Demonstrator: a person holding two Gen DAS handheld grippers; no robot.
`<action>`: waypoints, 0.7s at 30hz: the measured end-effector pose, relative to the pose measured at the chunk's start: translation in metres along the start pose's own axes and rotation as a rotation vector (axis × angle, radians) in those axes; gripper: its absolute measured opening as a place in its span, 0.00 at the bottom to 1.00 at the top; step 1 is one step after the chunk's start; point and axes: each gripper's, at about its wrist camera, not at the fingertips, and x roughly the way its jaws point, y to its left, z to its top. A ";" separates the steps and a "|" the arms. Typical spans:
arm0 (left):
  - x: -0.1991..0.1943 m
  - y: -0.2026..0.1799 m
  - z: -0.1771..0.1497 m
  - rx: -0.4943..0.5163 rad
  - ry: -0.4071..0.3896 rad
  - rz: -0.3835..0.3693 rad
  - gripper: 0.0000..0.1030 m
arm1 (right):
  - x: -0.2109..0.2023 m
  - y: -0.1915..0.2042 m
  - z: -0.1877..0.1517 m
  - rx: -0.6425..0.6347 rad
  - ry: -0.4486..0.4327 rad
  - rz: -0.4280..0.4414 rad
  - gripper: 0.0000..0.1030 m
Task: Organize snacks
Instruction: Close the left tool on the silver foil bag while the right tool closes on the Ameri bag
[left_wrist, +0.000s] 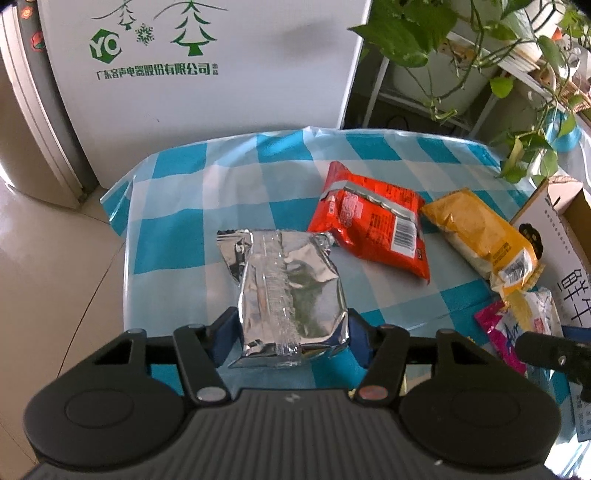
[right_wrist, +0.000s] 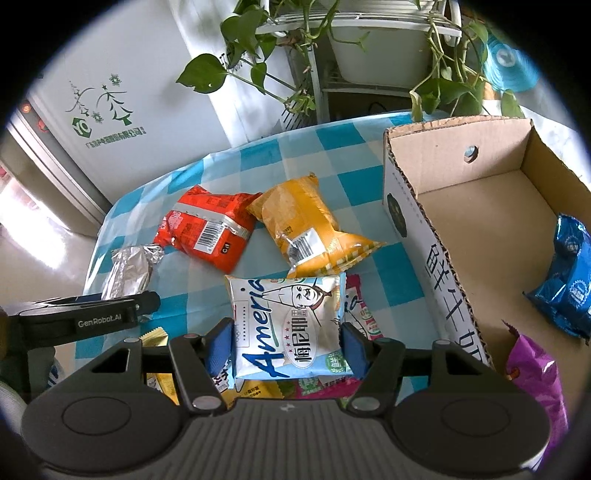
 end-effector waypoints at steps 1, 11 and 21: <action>-0.001 0.001 0.000 -0.004 -0.003 -0.001 0.58 | 0.000 0.000 0.000 -0.001 -0.001 0.001 0.66; -0.017 0.004 0.001 -0.023 -0.044 -0.006 0.58 | -0.007 0.000 0.002 -0.004 -0.015 0.025 0.66; -0.040 -0.001 0.003 -0.006 -0.121 -0.005 0.58 | -0.016 0.000 0.004 -0.015 -0.041 0.045 0.66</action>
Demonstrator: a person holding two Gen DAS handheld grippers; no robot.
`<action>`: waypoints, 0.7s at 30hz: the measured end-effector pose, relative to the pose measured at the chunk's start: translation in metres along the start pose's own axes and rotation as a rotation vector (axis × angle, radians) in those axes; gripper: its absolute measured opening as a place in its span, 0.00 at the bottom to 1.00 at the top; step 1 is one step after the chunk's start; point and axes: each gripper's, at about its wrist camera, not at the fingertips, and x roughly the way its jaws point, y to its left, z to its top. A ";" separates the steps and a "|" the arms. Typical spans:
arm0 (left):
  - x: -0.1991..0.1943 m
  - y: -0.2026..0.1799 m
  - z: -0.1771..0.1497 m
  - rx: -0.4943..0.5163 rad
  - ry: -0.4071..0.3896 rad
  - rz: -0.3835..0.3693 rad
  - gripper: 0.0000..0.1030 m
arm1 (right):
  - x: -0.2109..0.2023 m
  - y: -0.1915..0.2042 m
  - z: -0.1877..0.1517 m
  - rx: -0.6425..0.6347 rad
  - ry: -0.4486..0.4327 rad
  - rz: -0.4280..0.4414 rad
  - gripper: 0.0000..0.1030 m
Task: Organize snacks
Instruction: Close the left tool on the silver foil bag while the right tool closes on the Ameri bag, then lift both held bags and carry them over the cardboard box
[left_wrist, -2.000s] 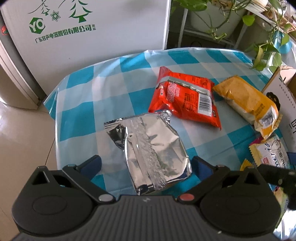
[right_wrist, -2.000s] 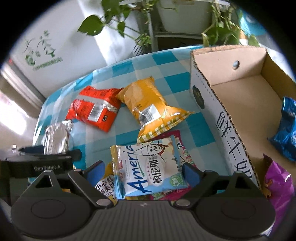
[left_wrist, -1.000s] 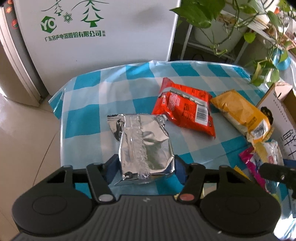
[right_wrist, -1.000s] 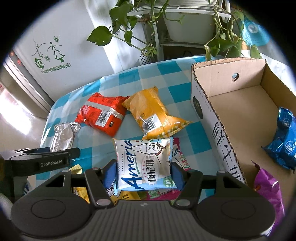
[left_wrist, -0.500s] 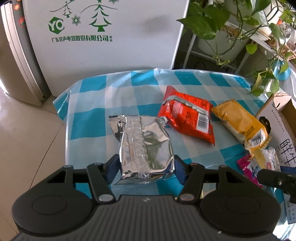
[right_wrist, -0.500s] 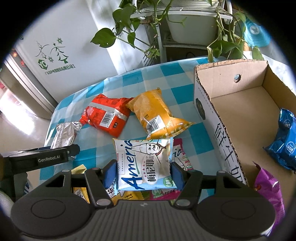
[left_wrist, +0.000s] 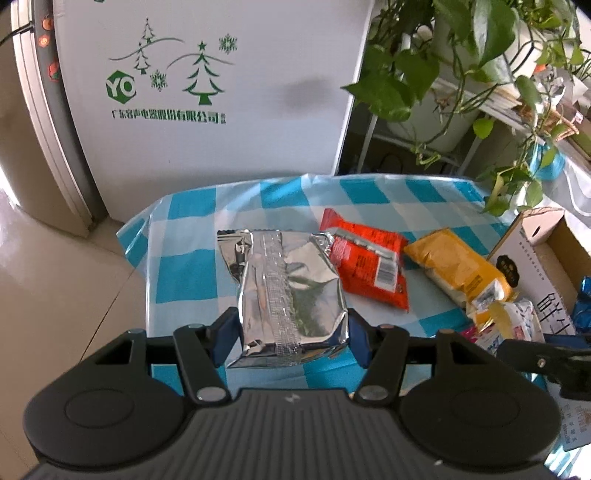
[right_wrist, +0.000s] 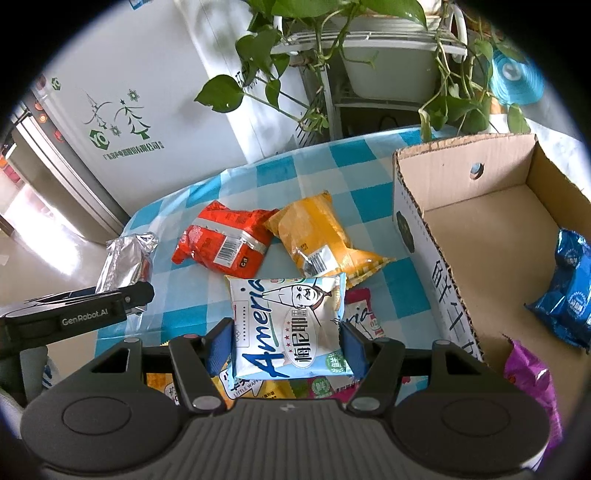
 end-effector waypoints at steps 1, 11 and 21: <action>-0.001 0.000 0.000 -0.005 -0.004 -0.005 0.58 | -0.001 0.000 0.000 -0.003 -0.004 -0.001 0.66; -0.016 -0.014 -0.007 0.001 -0.042 -0.030 0.58 | -0.013 0.001 0.002 -0.018 -0.043 -0.002 0.66; -0.027 -0.034 -0.010 0.001 -0.065 -0.067 0.58 | -0.027 0.000 0.005 -0.032 -0.083 -0.003 0.66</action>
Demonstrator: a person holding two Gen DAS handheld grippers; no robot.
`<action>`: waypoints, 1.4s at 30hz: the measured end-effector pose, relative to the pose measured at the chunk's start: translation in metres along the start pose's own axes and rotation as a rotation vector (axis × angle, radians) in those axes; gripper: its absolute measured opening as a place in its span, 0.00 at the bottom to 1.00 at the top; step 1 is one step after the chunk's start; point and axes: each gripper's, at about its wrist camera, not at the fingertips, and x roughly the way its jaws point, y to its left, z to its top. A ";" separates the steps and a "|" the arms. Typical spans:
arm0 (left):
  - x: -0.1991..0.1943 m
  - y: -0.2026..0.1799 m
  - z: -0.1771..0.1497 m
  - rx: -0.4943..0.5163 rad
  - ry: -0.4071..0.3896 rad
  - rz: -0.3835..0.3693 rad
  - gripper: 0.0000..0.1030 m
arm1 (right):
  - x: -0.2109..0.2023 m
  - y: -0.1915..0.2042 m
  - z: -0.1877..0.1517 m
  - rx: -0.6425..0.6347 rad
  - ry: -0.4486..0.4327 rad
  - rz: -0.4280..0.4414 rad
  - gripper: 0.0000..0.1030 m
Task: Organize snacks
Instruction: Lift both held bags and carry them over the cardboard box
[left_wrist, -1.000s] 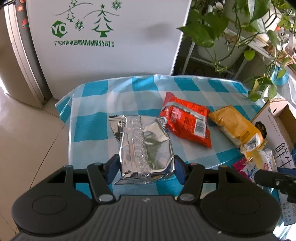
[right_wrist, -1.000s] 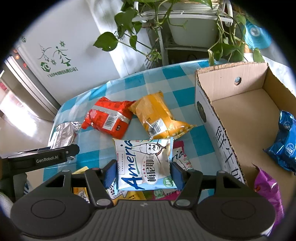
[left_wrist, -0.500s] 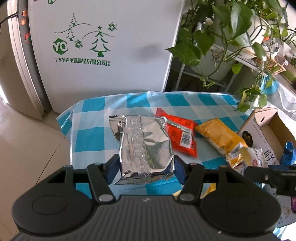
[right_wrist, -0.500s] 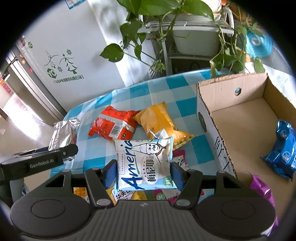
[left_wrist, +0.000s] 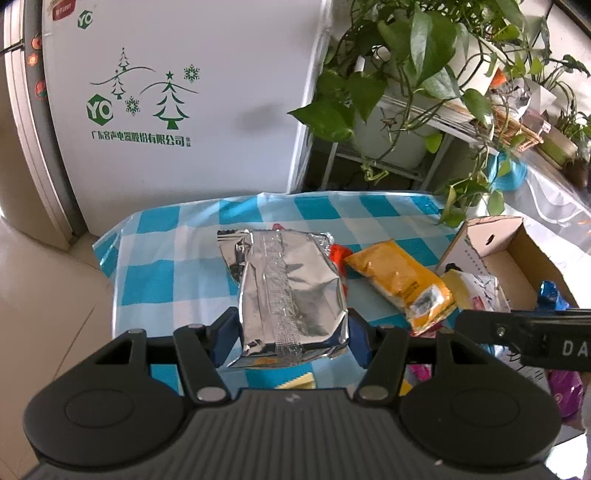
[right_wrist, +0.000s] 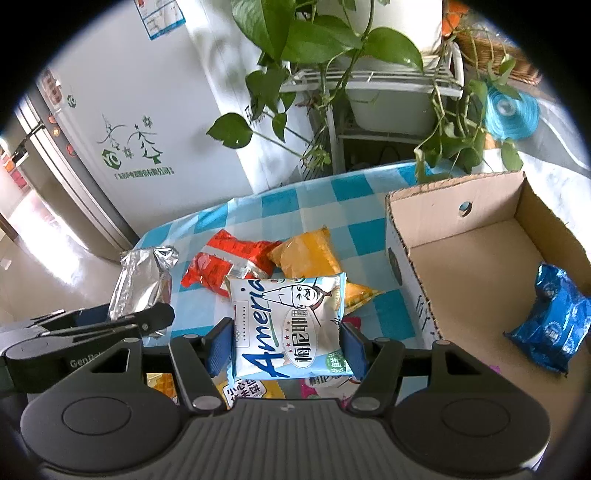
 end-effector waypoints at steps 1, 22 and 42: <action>-0.001 -0.001 -0.001 -0.011 -0.001 -0.003 0.58 | -0.001 -0.001 0.000 -0.001 -0.004 -0.006 0.66; -0.013 -0.033 0.007 -0.022 -0.052 -0.068 0.58 | -0.011 -0.021 0.007 0.018 -0.045 -0.065 0.66; -0.011 -0.060 -0.010 0.060 -0.028 -0.120 0.58 | -0.050 -0.081 0.014 0.126 -0.121 -0.101 0.67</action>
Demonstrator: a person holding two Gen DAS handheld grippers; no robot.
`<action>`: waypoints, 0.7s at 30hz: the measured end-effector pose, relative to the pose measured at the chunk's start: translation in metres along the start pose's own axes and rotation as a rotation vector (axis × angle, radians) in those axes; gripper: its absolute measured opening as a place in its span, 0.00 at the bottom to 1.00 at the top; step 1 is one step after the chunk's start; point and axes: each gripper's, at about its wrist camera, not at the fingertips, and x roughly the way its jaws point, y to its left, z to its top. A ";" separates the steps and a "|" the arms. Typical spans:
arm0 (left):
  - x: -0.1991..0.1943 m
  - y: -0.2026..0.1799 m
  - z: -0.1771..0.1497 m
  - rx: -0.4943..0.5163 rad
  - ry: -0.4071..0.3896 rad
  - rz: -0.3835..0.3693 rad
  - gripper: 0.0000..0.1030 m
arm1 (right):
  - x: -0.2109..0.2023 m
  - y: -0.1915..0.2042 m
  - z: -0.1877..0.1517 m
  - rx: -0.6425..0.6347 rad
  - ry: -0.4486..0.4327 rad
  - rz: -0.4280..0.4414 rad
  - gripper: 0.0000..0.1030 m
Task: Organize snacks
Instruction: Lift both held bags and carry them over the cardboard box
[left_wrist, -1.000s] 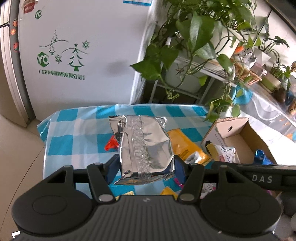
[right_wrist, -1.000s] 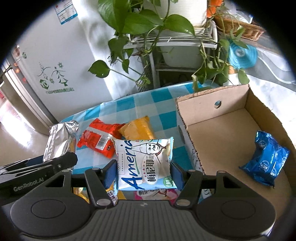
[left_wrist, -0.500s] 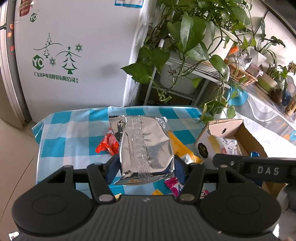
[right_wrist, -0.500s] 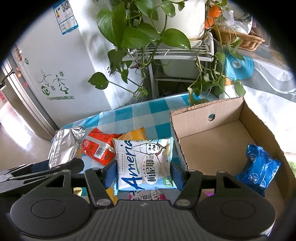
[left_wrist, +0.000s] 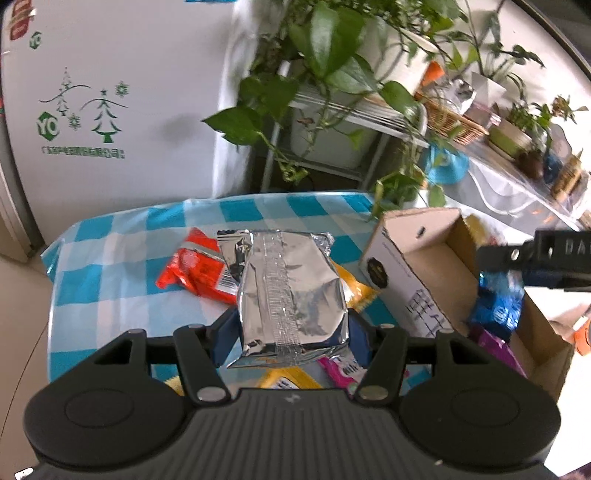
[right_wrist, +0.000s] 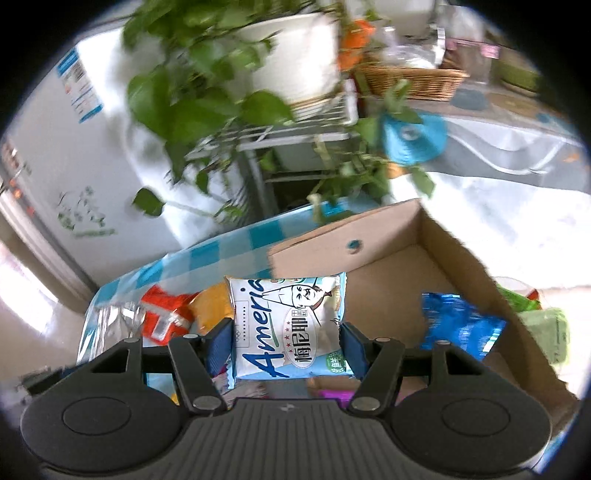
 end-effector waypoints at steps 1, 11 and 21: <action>-0.001 -0.003 0.000 0.006 -0.004 -0.001 0.58 | -0.003 -0.006 0.001 0.016 -0.007 -0.004 0.67; -0.004 -0.033 0.006 -0.062 -0.023 -0.050 0.58 | -0.027 -0.060 0.006 0.168 -0.058 -0.053 0.67; 0.011 -0.082 0.018 -0.032 0.002 -0.127 0.58 | -0.032 -0.095 0.000 0.325 -0.034 -0.074 0.67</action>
